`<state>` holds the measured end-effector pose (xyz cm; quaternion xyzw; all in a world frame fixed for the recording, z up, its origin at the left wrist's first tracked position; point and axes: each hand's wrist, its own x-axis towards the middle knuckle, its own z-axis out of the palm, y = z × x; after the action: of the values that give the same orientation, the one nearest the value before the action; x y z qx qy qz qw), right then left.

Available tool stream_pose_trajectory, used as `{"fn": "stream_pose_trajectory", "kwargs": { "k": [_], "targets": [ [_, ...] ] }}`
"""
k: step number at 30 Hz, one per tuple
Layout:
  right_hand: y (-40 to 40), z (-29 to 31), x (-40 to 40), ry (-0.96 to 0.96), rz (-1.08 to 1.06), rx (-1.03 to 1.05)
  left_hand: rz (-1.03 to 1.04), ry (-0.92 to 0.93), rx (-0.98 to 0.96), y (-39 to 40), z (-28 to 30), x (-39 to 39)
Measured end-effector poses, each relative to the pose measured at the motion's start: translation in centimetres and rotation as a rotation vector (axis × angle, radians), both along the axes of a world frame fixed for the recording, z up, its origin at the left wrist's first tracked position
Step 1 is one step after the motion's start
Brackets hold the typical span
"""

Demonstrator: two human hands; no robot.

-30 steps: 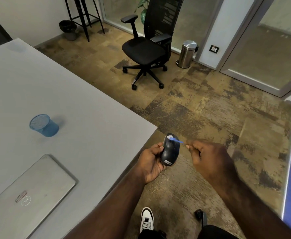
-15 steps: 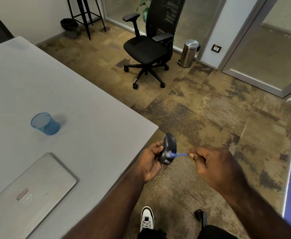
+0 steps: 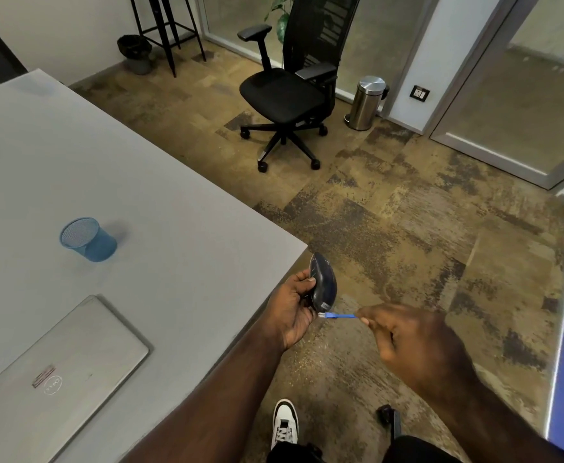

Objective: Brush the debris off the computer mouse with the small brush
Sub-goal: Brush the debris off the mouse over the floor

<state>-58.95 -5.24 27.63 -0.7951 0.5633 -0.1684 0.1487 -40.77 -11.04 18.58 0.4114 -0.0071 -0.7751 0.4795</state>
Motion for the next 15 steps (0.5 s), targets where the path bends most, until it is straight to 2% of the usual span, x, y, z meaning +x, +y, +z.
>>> {"fn": "stream_pose_trajectory", "kwargs": {
  "k": [5,10,15],
  "targets": [
    [-0.6,0.0,-0.4,-0.086,-0.027,-0.099,-0.01,-0.021,0.002,-0.2,-0.2,-0.1],
    [0.1,-1.2,0.0,0.012,0.033,-0.019,0.035,0.001,0.003,-0.3,-0.3,-0.1],
    [0.0,-1.0,-0.4,-0.083,0.01,-0.079,0.037,0.012,0.014,-0.4,-0.4,0.1]
  ]
}}
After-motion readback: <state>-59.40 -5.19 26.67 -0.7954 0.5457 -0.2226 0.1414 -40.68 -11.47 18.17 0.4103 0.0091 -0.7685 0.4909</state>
